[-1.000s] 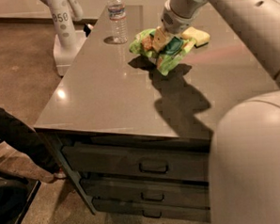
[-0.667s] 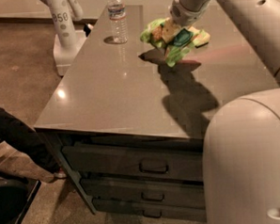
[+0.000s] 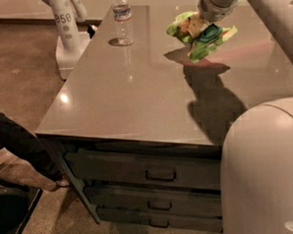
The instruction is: Move green rice chip bag near sponge
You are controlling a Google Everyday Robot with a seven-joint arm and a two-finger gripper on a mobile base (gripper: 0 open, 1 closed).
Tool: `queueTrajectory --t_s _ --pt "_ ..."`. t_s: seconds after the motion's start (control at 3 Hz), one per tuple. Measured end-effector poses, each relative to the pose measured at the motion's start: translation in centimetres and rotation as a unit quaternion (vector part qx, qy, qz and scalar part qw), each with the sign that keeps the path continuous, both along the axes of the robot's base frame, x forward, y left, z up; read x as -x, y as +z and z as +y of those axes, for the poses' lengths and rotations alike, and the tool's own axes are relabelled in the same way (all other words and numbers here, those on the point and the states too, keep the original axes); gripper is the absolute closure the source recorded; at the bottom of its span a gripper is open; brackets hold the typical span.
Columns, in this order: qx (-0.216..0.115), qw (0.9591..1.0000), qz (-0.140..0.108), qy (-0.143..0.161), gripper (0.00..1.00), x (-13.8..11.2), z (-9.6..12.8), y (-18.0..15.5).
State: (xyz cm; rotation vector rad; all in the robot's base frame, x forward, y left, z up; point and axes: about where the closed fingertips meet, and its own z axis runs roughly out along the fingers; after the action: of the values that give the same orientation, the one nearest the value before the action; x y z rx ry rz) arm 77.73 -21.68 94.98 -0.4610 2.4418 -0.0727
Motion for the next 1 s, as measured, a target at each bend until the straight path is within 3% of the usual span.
queueTrajectory --t_s 1.0 --pt "0.001 0.9961 -0.006 -0.088 0.13 -0.4 -6.7 -0.9"
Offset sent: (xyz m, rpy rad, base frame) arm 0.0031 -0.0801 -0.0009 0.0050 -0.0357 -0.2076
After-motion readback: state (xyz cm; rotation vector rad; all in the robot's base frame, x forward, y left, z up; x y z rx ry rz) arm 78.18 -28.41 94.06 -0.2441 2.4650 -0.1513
